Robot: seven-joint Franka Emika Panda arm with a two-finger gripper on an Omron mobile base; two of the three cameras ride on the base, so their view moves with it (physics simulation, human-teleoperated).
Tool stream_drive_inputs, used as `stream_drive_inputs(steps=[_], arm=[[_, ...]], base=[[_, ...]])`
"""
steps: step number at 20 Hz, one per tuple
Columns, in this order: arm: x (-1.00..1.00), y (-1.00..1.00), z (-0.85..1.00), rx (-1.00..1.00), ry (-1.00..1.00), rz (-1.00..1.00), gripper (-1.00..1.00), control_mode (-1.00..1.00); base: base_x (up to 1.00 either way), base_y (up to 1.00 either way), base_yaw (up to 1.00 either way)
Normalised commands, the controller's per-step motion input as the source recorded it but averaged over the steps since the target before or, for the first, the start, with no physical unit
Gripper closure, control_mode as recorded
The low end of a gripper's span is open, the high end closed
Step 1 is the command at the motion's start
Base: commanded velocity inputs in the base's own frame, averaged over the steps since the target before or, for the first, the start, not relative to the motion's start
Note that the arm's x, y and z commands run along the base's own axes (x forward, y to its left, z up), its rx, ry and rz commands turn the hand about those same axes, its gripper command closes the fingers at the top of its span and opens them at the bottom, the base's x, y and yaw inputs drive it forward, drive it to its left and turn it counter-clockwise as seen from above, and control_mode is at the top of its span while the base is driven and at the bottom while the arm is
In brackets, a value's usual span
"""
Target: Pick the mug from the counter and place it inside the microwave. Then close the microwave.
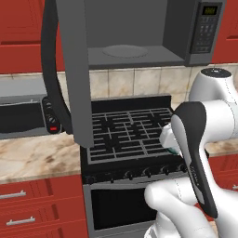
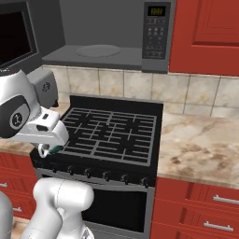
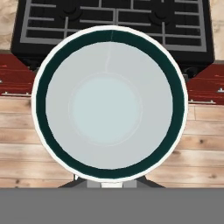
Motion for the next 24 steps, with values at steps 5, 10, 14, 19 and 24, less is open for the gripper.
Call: stream_drive_inputs(steps=[5,10,14,19,24], arm=[[0.00,0.00,0.00,0.00,0.00,0.00,1.00,1.00],[0.00,0.00,0.00,0.00,0.00,0.00,1.00,1.00],[0.00,0.00,0.00,0.00,0.00,0.00,1.00,-1.00],[0.00,0.00,0.00,0.00,0.00,0.00,1.00,-1.00],[-0.01,0.00,0.00,0.00,0.00,0.00,1.00,-1.00]], base=[[0.00,0.00,0.00],[0.00,0.00,0.00],[0.00,0.00,0.00],[0.00,0.00,0.00],[0.00,0.00,0.00]])
